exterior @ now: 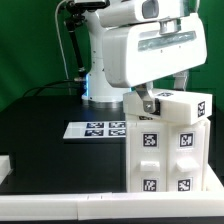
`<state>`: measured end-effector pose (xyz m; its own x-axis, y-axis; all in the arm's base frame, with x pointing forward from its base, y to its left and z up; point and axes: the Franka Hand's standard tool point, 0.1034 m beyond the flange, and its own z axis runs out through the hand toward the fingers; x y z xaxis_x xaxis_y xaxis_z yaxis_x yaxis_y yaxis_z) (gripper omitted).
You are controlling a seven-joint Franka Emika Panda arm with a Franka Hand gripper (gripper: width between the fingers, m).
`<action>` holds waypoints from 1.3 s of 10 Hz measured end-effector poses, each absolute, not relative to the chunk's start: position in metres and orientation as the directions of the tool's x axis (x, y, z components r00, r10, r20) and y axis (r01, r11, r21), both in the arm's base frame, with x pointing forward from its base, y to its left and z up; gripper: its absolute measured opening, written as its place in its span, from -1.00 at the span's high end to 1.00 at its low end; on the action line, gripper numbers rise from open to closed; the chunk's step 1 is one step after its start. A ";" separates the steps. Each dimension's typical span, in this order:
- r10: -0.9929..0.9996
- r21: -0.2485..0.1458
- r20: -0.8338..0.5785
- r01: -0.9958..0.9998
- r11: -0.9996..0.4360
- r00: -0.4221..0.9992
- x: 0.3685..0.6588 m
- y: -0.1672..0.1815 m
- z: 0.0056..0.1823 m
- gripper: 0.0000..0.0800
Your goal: Assemble cabinet
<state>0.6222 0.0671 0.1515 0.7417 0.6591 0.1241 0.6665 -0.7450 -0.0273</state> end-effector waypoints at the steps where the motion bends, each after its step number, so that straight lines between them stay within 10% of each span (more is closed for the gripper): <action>1: 0.550 -0.043 0.129 0.559 -0.828 0.825 0.622 0.068 0.151 -0.39; 13: -0.407 -0.152 0.072 -0.394 -0.907 0.910 0.621 0.072 0.151 -0.40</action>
Offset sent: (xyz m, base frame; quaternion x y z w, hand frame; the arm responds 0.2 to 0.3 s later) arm -0.0130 0.0058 -0.0034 0.0016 0.0131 0.2318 0.9727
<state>0.6210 0.0720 0.1507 0.9104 -0.4074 0.0718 -0.3937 -0.9066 -0.1518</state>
